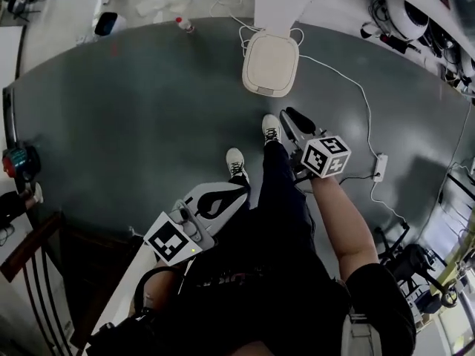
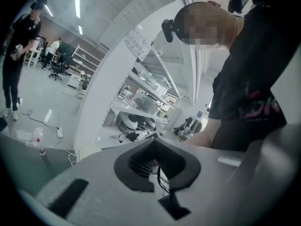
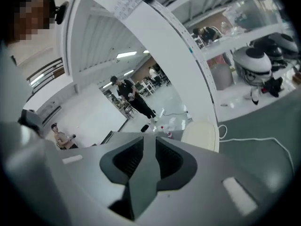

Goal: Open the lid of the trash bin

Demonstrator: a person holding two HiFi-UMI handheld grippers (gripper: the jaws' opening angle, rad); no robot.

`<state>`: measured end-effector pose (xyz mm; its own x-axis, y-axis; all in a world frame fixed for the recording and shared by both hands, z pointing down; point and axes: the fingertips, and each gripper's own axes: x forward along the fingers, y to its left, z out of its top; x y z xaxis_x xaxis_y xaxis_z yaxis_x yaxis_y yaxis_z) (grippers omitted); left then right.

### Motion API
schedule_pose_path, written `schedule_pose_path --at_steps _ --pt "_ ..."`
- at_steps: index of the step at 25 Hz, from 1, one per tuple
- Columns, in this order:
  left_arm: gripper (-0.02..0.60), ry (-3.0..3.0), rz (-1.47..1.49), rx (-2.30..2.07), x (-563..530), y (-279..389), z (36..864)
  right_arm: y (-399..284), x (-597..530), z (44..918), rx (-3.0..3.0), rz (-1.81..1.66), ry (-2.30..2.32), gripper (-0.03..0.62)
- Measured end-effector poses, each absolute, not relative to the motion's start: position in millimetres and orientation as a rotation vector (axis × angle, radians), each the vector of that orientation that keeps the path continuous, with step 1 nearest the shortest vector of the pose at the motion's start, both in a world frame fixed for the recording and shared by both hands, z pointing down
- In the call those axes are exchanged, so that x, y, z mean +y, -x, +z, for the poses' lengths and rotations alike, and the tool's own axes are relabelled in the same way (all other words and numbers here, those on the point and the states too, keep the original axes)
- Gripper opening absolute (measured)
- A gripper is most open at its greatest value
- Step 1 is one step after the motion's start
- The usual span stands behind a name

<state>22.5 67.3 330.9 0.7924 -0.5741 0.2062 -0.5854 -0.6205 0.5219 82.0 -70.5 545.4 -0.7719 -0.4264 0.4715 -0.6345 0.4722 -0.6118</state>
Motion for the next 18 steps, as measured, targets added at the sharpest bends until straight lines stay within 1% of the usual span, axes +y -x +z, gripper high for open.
schedule_pose_path --at_steps 5,9,18 --pt "0.000 -2.351 0.048 -0.857 57 -31 358 -80 -73 646 -2.228 1.433 -0.944 0.110" --pt "0.000 -2.300 0.112 -0.850 60 -31 383 -85 -75 705 -2.034 1.652 -1.040 0.135" --pt "0.000 -2.176 0.102 -0.851 64 -33 433 -86 -97 814 -1.769 1.755 -1.179 0.142"
